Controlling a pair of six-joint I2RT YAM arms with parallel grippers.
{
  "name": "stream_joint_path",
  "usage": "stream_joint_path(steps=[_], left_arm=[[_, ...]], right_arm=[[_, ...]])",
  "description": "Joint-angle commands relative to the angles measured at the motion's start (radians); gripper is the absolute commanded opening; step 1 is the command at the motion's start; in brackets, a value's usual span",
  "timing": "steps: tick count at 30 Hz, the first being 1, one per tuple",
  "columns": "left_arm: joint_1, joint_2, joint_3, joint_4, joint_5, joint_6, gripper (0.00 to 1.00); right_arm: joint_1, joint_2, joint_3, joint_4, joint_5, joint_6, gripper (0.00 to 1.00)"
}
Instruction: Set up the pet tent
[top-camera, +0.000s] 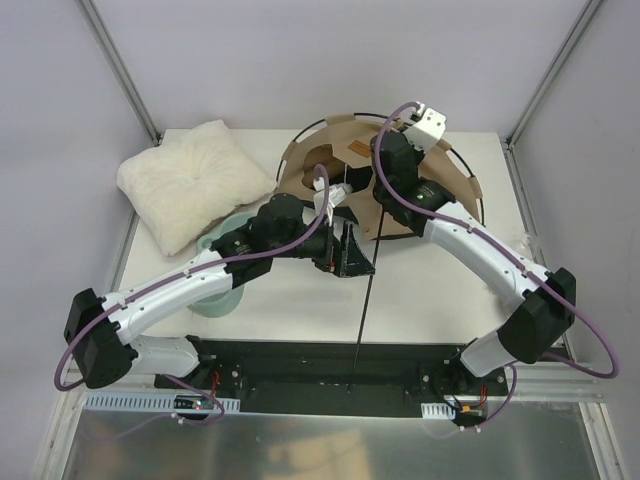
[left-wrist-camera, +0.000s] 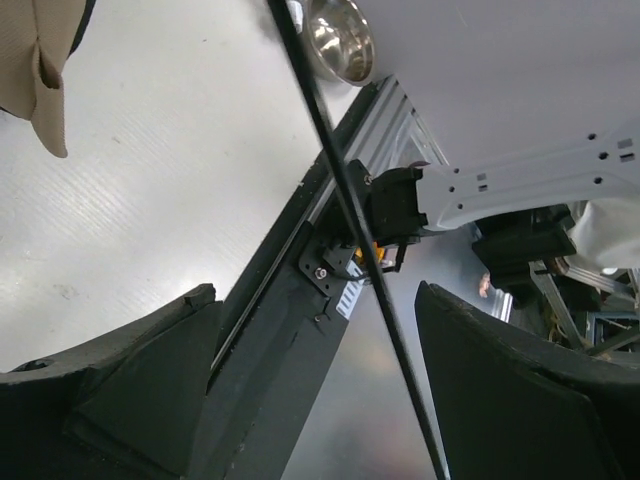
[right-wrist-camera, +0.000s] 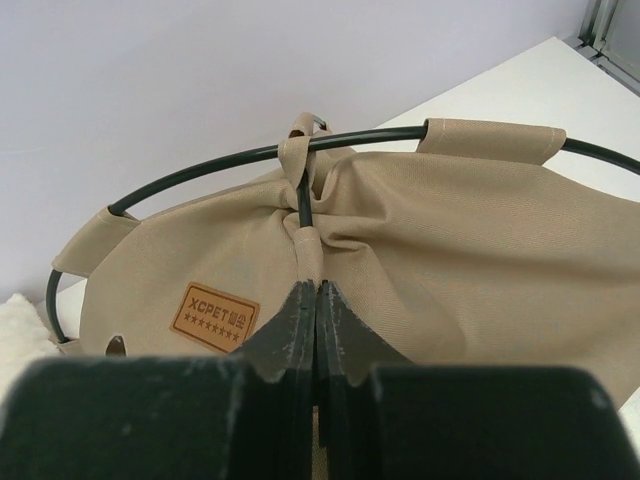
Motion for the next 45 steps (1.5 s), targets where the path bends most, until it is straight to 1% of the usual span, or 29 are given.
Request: stream_joint_path(steps=[1,5,6,9,10,11,12,13,14,16,19,20,23,28,33,36,37,39,42,43,45], left_arm=[[-0.008,0.038,0.039,0.043,0.022,-0.003,0.79],[-0.029,0.067,0.055,0.043,0.030,0.023,0.73],[-0.031,0.072,0.055,0.043,0.030,0.024,0.67],[-0.032,0.078,0.053,0.040,0.025,0.027,0.42],[-0.032,0.074,0.050,0.040,0.019,0.032,0.36],[-0.032,0.072,0.049,0.040,0.013,0.035,0.27],[-0.032,0.066,0.047,0.040,0.004,0.041,0.15],[-0.034,0.058,0.047,0.040,-0.003,0.046,0.05],[-0.032,0.054,0.046,0.038,-0.012,0.052,0.00],[-0.032,0.044,0.053,0.031,-0.038,0.063,0.00],[-0.032,0.031,0.064,0.009,-0.087,0.075,0.00],[-0.034,0.026,0.072,0.003,-0.099,0.084,0.00],[-0.032,0.021,0.082,0.000,-0.134,0.092,0.00],[-0.032,0.017,0.122,-0.035,-0.168,0.121,0.00],[-0.032,0.021,0.182,-0.046,-0.205,0.156,0.00],[-0.032,0.032,0.211,-0.045,-0.222,0.170,0.00],[-0.031,0.034,0.220,-0.046,-0.228,0.173,0.00],[-0.032,0.044,0.242,-0.046,-0.234,0.184,0.00],[-0.032,0.058,0.265,-0.031,-0.244,0.188,0.00],[-0.031,0.064,0.269,-0.023,-0.251,0.187,0.00],[-0.032,0.075,0.274,-0.009,-0.259,0.185,0.00]], right_arm=[[0.009,0.005,0.076,-0.029,0.025,0.034,0.03],[0.007,0.011,0.093,-0.049,0.037,0.048,0.04],[0.007,0.011,0.096,-0.058,0.037,0.054,0.04],[0.009,0.010,0.105,-0.084,0.031,0.069,0.06],[0.007,0.007,0.111,-0.098,0.025,0.077,0.07],[0.007,0.005,0.120,-0.121,0.017,0.085,0.11],[0.007,0.001,0.127,-0.145,0.007,0.092,0.14],[0.009,-0.009,0.127,-0.159,-0.010,0.100,0.19],[0.007,-0.018,0.125,-0.174,-0.032,0.106,0.28],[0.007,-0.047,0.119,-0.216,-0.069,0.129,0.40],[0.007,-0.105,0.105,-0.272,-0.145,0.152,0.55],[0.007,-0.130,0.107,-0.300,-0.168,0.158,0.59],[0.007,-0.212,0.113,-0.383,-0.242,0.186,0.67],[0.004,-0.384,0.075,-0.484,-0.407,0.227,0.68],[0.000,-0.558,-0.040,-0.561,-0.703,0.206,0.67],[0.000,-0.616,-0.128,-0.584,-0.924,0.171,0.67],[0.003,-0.630,-0.161,-0.575,-1.017,0.154,0.66],[0.001,-0.651,-0.250,-0.526,-1.143,0.149,0.66],[0.009,-0.674,-0.376,-0.373,-1.214,0.218,0.65],[0.013,-0.682,-0.417,-0.277,-1.240,0.239,0.64],[0.039,-0.681,-0.464,-0.184,-1.236,0.278,0.64]])
